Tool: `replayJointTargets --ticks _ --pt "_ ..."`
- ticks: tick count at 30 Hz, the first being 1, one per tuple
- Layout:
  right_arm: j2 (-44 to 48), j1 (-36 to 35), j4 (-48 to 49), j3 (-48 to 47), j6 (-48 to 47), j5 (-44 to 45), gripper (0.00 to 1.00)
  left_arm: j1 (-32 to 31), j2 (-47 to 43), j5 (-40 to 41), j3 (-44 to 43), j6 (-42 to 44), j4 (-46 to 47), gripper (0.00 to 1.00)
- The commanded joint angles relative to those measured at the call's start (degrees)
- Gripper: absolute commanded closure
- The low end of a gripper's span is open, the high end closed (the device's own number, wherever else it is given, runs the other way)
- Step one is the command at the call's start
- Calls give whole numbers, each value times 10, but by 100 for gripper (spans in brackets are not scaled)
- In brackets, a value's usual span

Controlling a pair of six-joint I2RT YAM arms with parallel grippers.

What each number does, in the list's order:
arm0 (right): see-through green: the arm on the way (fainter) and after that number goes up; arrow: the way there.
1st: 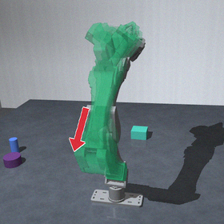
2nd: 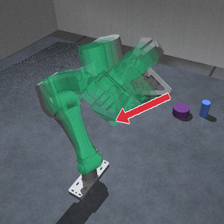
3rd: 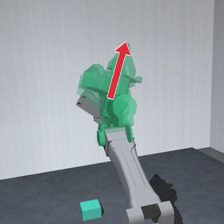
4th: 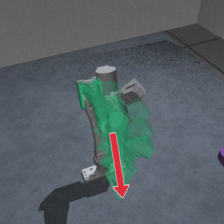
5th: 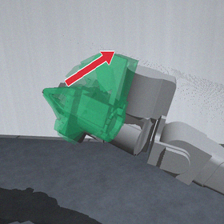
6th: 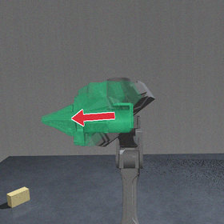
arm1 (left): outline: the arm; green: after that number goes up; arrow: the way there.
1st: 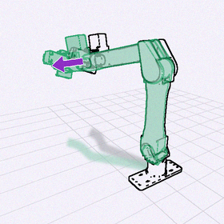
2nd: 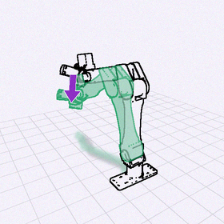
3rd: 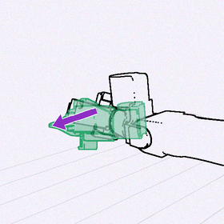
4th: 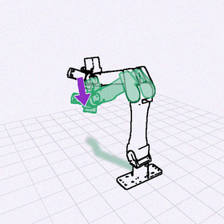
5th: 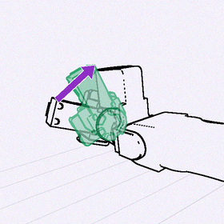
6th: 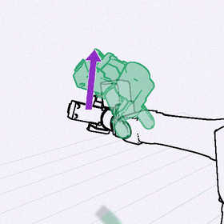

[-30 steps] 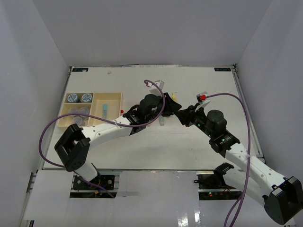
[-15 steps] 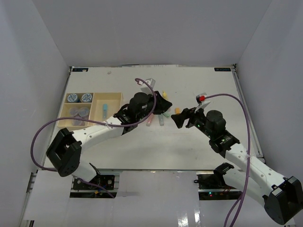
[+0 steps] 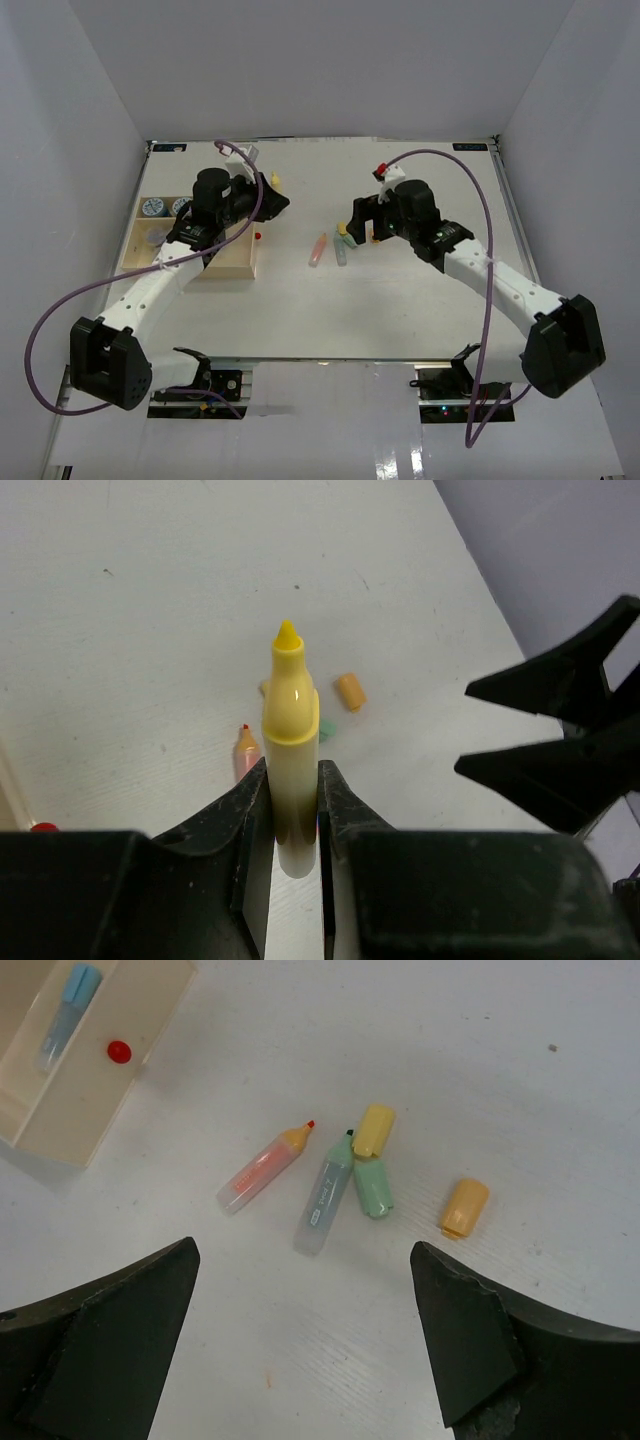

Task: Sort the stationery into containers
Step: Pick up the pen cap from the center of the board.

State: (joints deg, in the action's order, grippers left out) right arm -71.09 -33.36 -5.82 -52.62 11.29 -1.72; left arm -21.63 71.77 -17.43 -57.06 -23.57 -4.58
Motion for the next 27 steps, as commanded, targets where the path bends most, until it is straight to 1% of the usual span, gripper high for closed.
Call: replayJointTargets --ticks 1,2,3,5,6,7,9,10,14,17,21,23,26,27 --pt "-69 2 -66 -75 -9 -2 7 31 -32 -89 10 70 -43 82" --pt "-111 3 -74 -112 -7 -1 6 34 -36 -98 27 74 -43 82" --pt "-133 2 -85 -132 -2 5 4 39 -47 -115 37 84 -37 82" --pt "-172 0 -111 -165 0 14 3 46 -58 -140 55 96 -30 81" --pt "-209 -1 -120 -194 0 15 2 47 -62 -151 69 101 -29 82" --pt "-225 -2 -125 -206 2 30 0 47 -67 -166 76 112 -28 81" --pt "-270 -6 -135 -232 8 46 0 48 -75 -177 90 118 -17 82" --pt "-284 -7 -139 -240 9 51 4 48 -79 -188 100 122 -16 82" --pt "-343 -13 -144 -271 18 70 8 47 -79 -201 101 129 -14 82" --pt "-390 -15 -141 -296 22 76 14 48 -78 -196 103 131 -15 81" --pt "-429 -21 -140 -329 23 87 20 47 -73 -200 106 129 -13 80" --pt "-447 -23 -136 -344 26 100 25 47 -71 -199 104 128 -14 80" --pt "-463 -26 -136 -361 31 117 28 48 -70 -198 104 128 -14 80" --pt "-466 -26 -136 -362 34 122 31 48 -70 -198 104 128 -15 80"
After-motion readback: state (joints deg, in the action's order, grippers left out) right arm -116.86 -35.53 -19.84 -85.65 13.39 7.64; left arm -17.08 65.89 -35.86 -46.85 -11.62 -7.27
